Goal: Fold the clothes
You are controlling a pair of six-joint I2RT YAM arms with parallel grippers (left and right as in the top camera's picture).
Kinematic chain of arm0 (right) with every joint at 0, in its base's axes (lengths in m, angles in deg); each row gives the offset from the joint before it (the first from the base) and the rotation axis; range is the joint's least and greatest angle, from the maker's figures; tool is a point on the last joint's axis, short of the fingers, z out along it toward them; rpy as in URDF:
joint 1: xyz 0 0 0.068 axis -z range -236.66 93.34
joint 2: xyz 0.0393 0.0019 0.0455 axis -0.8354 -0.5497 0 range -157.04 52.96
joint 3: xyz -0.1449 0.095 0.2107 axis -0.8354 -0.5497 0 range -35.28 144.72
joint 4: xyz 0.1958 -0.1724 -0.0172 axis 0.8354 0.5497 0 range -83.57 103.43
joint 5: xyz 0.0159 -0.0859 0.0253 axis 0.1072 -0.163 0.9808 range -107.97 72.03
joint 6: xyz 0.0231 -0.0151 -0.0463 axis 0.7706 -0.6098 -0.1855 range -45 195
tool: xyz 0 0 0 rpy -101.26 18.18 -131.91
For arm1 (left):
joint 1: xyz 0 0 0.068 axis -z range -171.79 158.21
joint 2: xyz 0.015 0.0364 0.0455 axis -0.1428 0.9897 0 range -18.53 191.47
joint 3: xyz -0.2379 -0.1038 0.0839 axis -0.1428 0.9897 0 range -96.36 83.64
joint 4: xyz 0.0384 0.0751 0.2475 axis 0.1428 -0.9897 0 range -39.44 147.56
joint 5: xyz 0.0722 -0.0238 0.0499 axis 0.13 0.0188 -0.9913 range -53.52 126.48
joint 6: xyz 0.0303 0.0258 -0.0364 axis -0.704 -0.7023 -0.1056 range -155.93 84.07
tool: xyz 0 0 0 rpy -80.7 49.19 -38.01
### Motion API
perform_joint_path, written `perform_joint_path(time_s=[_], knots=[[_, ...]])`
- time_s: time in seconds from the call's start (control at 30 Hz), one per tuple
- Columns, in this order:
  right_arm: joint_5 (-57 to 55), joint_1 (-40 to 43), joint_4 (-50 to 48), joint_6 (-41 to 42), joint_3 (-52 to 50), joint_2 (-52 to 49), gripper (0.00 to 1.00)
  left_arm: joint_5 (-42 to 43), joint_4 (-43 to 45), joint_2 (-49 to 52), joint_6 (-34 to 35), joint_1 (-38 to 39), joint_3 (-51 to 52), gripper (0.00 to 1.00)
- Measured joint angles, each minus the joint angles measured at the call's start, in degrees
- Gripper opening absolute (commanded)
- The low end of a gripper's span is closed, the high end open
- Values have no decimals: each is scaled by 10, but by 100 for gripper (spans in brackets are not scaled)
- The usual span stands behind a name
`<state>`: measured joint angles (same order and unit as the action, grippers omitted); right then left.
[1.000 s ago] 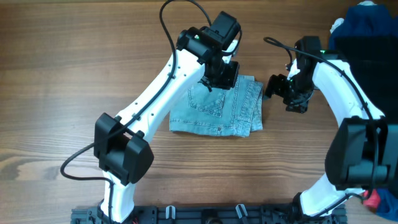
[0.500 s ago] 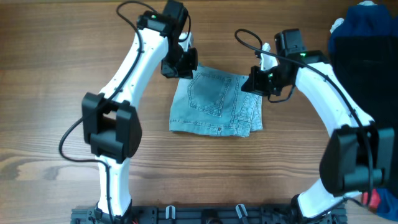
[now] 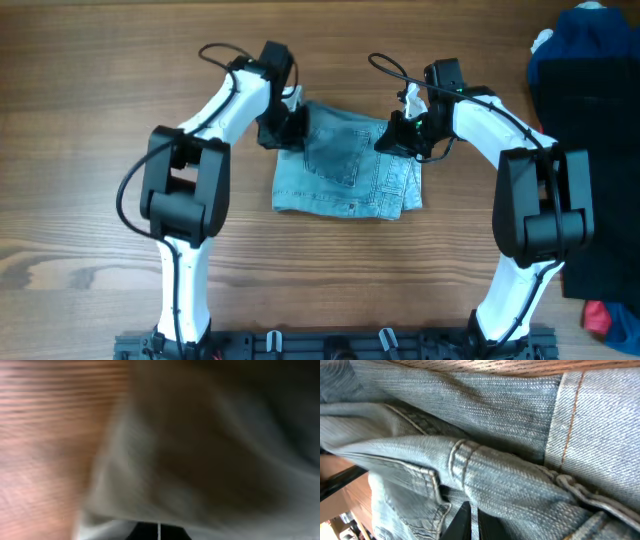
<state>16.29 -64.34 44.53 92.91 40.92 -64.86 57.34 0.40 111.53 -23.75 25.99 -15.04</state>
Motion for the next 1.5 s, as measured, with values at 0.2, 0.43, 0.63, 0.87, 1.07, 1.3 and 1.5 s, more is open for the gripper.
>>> perform_joint_path(time_s=[0.2, 0.43, 0.63, 0.87, 1.07, 1.3, 1.5], knots=[[-44, 9, 129, -19, 67, -1, 4, 19, -12, 0, -17, -67, 12, 4], [-65, 3, 271, -45, 105, 92, 9, 38, -83, -94, -17, -127, 17, 4], [-64, -73, 242, -36, 61, 101, 4, 58, -115, -136, -17, -22, 17, 4], [-65, -90, 144, 14, -75, 101, 5, 65, -93, -133, -16, 35, 52, 4], [-62, -82, 104, 46, -128, 101, 4, 65, -27, -132, -15, 31, 148, 4], [-87, -75, 124, 85, -127, 102, 4, 65, 22, -131, -14, -8, 239, 4], [-188, -73, 190, 99, -110, 128, 18, 51, 0, -138, -14, -83, 241, 4]])
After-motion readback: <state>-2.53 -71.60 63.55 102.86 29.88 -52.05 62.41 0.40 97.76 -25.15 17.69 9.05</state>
